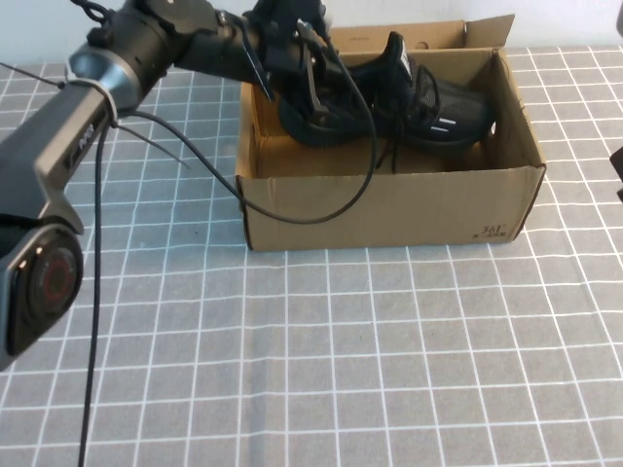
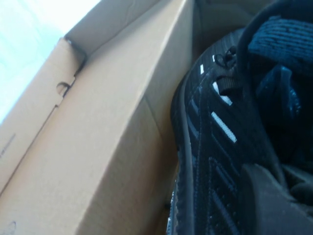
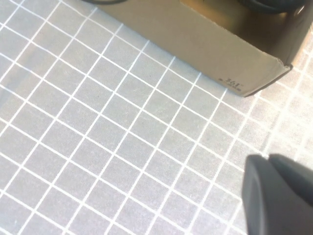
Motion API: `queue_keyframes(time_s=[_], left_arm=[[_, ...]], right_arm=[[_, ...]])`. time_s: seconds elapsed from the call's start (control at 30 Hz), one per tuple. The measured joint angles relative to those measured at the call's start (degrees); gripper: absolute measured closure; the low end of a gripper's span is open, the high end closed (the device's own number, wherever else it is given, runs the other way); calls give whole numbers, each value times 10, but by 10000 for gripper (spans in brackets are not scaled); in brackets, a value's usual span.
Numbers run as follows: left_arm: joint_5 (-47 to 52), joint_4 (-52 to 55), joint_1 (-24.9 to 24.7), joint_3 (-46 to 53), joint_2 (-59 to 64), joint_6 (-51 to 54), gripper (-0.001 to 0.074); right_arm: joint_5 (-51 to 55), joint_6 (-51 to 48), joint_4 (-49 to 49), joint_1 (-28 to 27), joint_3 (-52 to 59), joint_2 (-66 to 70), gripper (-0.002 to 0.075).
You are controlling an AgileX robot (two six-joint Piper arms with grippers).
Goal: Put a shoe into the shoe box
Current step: Place the shoe in the shoe box
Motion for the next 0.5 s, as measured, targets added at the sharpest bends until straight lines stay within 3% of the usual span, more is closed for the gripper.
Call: queue_keyframes(time_s=[0.5], left_arm=[[-19,-25,18,0,43,4,714]], right_arm=[[0,16,6,0,0,-1,742]])
